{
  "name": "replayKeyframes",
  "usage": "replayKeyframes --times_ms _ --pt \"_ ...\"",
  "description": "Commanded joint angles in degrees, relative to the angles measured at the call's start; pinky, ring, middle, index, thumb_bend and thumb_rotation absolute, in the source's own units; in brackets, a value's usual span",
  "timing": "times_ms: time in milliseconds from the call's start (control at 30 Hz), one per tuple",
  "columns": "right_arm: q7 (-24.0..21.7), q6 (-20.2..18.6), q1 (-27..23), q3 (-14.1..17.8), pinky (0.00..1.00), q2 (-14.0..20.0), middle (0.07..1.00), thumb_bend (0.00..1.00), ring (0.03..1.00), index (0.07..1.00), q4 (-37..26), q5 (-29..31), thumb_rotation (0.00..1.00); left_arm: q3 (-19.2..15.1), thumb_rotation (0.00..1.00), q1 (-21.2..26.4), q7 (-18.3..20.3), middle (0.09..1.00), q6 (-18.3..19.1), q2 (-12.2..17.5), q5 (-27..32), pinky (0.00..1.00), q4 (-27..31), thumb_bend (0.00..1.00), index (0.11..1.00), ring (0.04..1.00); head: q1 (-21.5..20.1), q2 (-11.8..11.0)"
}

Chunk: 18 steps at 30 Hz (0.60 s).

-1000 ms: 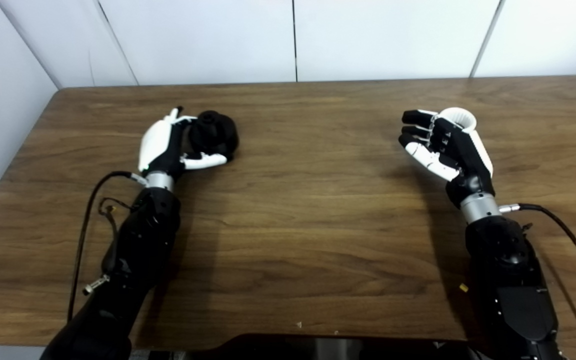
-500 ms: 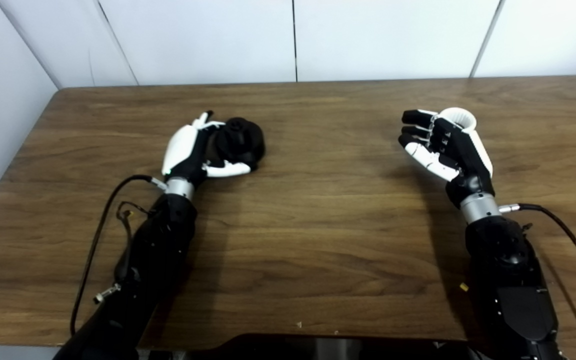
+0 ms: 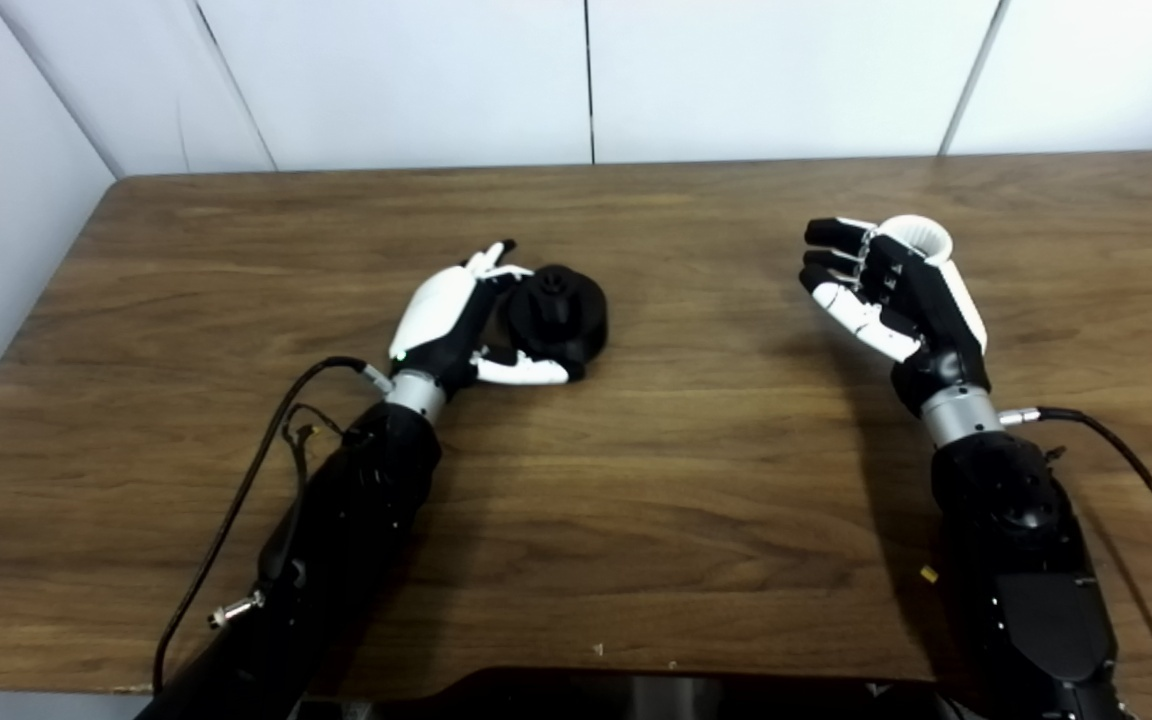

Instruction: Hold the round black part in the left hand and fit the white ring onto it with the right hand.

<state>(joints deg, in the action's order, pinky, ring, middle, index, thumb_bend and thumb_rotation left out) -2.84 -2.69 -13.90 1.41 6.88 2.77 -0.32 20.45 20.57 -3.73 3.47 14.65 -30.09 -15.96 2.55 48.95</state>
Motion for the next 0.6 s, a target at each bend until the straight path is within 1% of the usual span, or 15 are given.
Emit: replayKeyframes --times_ms 0,233,400,567 --pt "0.2 2.66 -2.31 0.3 0.67 0.04 0.762 0.58 0.748 0.705 -1.25 0.21 0.32 1.54 0.38 -0.46 2.51 1.0 -0.85 -0.51 -0.95 1.0 2.0 1.0 0.689 1.0 0.0 0.1" --pt "0.26 2.62 -2.53 0.35 0.68 -0.14 0.761 0.59 0.743 0.7 -1.07 0.38 0.31 4.0 0.39 -2.08 4.04 1.0 -1.49 -1.3 -2.88 1.0 5.61 1.0 0.691 1.0 -0.46 0.03" --pt "0.34 2.18 -2.59 0.43 0.69 -0.25 0.763 0.59 0.746 0.697 -1.29 0.55 0.32 5.45 0.4 -2.99 4.43 1.0 -2.11 -1.7 -3.55 1.0 6.93 1.0 0.691 1.0 -1.22 -0.08" --pt "0.74 1.87 -2.67 0.42 0.68 -0.32 0.759 0.59 0.743 0.697 -1.65 0.02 0.31 6.58 0.41 -3.69 5.29 1.0 -2.98 -1.84 -4.05 1.0 8.04 1.0 0.687 1.0 -1.51 -0.01"
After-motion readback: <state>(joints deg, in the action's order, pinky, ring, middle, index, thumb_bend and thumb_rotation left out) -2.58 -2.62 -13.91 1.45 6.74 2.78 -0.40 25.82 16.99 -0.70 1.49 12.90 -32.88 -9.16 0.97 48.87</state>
